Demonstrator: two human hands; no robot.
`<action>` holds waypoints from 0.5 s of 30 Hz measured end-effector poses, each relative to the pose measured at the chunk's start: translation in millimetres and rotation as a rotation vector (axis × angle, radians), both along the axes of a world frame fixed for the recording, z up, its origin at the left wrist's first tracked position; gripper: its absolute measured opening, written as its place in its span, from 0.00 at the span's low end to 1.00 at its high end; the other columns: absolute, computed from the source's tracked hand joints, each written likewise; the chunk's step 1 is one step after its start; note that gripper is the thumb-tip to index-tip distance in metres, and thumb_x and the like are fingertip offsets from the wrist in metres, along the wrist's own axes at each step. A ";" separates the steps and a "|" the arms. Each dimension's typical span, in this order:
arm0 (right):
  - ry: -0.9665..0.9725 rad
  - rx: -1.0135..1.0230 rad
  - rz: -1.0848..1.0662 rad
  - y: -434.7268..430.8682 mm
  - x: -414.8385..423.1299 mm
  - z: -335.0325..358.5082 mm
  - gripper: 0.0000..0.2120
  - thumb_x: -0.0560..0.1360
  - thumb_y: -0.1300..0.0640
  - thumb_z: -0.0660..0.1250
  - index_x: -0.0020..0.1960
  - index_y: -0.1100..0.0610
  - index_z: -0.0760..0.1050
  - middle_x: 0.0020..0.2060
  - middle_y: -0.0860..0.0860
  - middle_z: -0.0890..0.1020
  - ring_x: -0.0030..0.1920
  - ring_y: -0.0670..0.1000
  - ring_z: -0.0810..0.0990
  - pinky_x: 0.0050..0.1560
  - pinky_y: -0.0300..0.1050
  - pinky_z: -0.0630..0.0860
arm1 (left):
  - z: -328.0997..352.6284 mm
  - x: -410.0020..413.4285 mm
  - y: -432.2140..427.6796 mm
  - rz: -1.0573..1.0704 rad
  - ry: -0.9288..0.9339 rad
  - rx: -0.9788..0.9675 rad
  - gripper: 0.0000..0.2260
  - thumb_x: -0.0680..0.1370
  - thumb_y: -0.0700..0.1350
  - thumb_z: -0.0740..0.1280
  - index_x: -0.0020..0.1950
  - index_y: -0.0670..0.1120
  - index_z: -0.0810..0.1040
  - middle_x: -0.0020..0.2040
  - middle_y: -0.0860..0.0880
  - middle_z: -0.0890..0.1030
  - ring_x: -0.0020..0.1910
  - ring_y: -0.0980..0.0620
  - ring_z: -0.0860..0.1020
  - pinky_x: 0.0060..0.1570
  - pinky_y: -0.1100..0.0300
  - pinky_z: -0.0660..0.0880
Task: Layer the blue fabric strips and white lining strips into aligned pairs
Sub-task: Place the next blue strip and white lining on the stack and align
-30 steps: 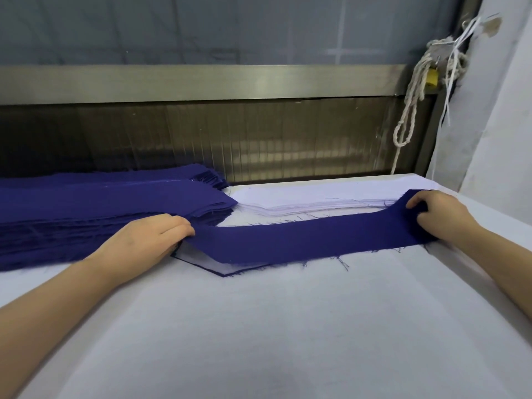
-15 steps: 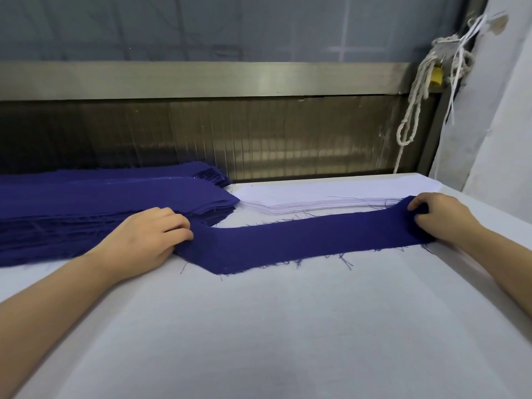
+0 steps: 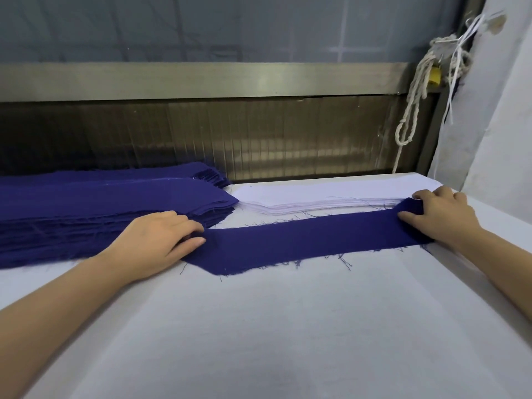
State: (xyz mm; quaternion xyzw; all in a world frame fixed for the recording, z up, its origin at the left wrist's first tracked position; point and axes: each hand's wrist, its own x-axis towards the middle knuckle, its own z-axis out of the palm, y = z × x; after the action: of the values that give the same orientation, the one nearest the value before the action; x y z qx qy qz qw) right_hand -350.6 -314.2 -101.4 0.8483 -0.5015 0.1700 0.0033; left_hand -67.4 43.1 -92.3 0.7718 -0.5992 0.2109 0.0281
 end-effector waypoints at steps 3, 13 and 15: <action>0.098 0.001 -0.076 0.0 1.3 -3.6 0.27 0.76 0.39 0.59 0.68 0.56 0.68 0.64 0.60 0.66 0.65 0.62 0.62 0.62 0.55 0.63 | -7.6 0.4 -11.3 0.172 0.021 0.094 0.28 0.76 0.67 0.45 0.69 0.57 0.68 0.55 0.60 0.72 0.54 0.59 0.70 0.46 0.65 0.68; 0.076 0.046 -0.020 -1.5 4.3 -0.5 0.16 0.77 0.47 0.62 0.60 0.55 0.74 0.59 0.58 0.71 0.61 0.61 0.64 0.59 0.53 0.63 | -3.6 -4.7 -14.8 0.232 0.334 0.204 0.18 0.79 0.59 0.57 0.67 0.56 0.65 0.55 0.56 0.65 0.55 0.55 0.63 0.55 0.61 0.66; 0.040 0.051 0.021 -0.3 6.0 -1.1 0.13 0.77 0.51 0.62 0.58 0.56 0.74 0.58 0.58 0.72 0.60 0.62 0.65 0.58 0.53 0.64 | -2.0 -5.8 -14.7 0.224 0.404 0.215 0.15 0.78 0.58 0.59 0.63 0.56 0.67 0.56 0.56 0.65 0.55 0.55 0.62 0.53 0.62 0.63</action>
State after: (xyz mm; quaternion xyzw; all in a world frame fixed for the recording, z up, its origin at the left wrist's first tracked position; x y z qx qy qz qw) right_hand -344.6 -314.5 -102.5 0.8566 -0.4965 0.1400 -0.0103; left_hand -73.2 28.4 -94.4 0.8583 -0.5113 -0.0109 0.0416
